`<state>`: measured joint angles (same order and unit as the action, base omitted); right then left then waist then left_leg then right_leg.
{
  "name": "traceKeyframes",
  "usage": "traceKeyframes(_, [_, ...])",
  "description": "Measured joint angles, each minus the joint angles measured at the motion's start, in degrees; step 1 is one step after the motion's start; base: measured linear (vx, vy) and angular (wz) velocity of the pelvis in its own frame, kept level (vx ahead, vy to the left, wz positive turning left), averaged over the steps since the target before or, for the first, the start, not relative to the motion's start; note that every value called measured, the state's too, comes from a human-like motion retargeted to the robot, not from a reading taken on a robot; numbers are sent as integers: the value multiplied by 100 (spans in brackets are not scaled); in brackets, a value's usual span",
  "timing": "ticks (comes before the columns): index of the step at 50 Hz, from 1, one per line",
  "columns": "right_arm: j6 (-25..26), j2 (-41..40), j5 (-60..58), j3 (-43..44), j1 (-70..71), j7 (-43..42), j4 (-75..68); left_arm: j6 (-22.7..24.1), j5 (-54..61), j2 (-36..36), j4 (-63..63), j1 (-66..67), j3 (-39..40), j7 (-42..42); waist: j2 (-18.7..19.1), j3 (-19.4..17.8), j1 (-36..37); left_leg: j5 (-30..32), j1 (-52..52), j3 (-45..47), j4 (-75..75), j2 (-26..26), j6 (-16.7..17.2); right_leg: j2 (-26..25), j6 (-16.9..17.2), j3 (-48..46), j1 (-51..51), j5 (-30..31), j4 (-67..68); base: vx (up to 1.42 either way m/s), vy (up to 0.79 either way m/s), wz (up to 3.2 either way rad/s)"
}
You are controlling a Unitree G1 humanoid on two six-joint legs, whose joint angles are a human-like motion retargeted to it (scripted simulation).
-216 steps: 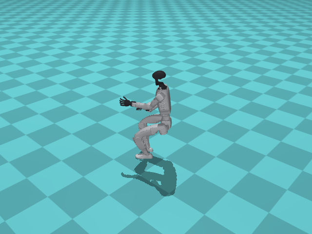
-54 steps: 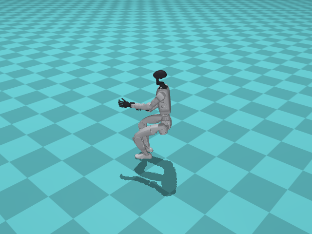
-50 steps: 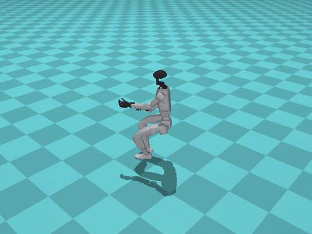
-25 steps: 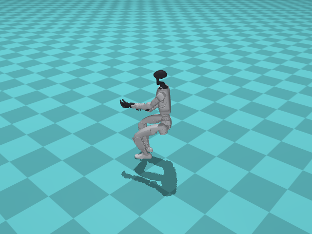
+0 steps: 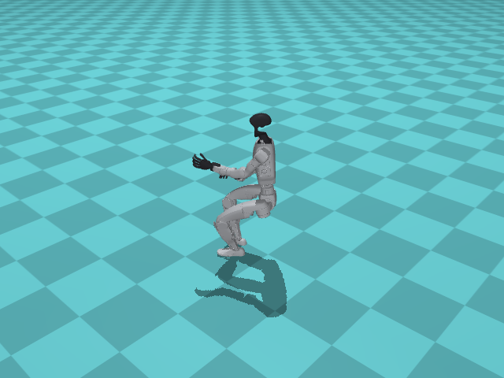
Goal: Upper body actions
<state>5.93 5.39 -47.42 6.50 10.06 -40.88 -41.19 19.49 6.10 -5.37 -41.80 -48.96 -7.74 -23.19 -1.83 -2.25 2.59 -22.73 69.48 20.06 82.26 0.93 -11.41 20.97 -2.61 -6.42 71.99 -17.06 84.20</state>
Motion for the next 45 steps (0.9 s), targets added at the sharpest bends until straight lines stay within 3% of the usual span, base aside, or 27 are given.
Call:
traceKeyframes(10, [4, 61, 21, 173, -55, -12, -19, 631, -1250, 453, 1595, 1424, -358, 495, 12, 2, 192, 19, -11, -5, -5, 9, -5, 5, -3, 4, -12, -5, 6, 0, 0, 0])
traceKeyframes(19, [-2, 95, 34, 214, -116, -17, -25, 1102, -2771, 1225, 1812, 2736, -785, 407, 26, 32, 262, 14, -18, 3, -18, 24, -12, 24, 3, 5, -27, -1, 0, 0, 0, 0])
traceKeyframes(32, [11, 54, 12, 172, -137, -30, -30, 585, -4753, 2326, 1569, 3924, -1520, -351, -19, 6, 243, 9, -37, 2, -23, 22, -22, 26, 3, -3, -53, 9, -8, 0, 0, 0])
traceKeyframes(45, [1, 51, 101, 75, -224, -61, -28, 44, -5809, 2200, 1128, 4445, -1716, -1350, -107, 10, 259, 11, -45, -9, -23, 2, -17, 0, 6, 2, -58, 21, -18, 0, 0, 0])
